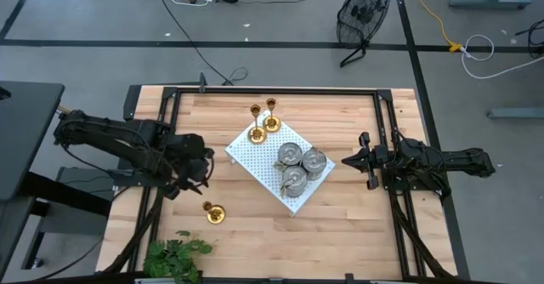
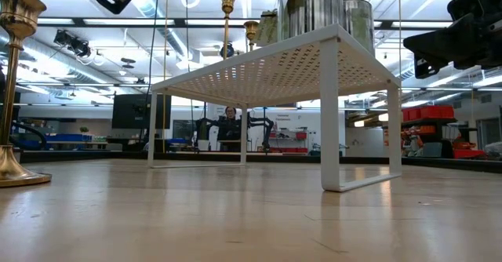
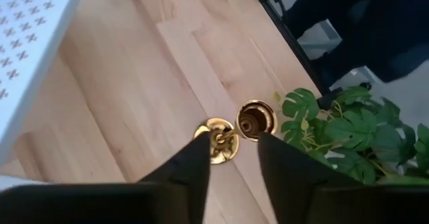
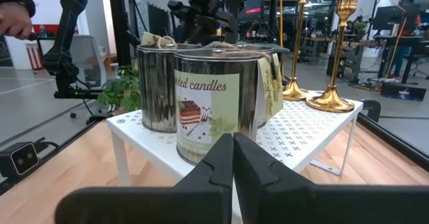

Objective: Pick & Place candle stick holders
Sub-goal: Put the gold candle holder on the shelf align with the other gold metal candle holder

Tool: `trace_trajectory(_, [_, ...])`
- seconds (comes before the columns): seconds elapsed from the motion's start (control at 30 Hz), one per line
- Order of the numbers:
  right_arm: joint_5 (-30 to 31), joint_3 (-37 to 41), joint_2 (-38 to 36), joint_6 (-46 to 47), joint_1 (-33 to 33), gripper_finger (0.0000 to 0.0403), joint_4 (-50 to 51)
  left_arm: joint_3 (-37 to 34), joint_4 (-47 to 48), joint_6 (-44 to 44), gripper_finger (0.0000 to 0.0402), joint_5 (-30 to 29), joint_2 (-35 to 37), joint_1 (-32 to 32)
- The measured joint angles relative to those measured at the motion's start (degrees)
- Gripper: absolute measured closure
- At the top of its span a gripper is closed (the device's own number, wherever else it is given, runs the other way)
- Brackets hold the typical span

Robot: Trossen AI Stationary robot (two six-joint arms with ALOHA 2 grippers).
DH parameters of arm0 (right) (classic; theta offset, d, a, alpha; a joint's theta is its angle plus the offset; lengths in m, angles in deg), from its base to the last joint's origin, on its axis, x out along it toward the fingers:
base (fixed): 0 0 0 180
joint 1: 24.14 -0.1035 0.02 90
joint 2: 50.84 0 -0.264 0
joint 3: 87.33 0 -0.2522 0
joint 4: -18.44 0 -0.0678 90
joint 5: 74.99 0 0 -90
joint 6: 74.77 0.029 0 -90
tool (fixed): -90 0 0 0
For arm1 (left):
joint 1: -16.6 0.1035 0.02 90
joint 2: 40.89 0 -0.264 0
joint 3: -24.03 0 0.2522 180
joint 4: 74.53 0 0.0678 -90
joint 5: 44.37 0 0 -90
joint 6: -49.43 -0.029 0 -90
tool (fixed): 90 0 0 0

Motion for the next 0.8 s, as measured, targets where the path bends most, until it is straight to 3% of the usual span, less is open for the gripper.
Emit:
trace_trajectory(0.33, [0.0, 0.0, 0.0, 0.0, 0.0, 0.0387, 0.0, 0.0, -0.6, -3.3, 0.0145, -0.1, -1.9, -4.3])
trace_trajectory(0.63, [0.0, 0.0, 0.0, 0.0, 0.0, 0.0387, 0.0, -0.1, -0.7, -3.0, 0.0089, -1.9, -5.0, -7.8])
trace_trajectory(0.8, [0.0, 0.0, 0.0, 0.0, 0.0, 0.0387, 0.0, -0.1, -2.3, -2.7, 0.0066, -5.8, -6.0, -9.9])
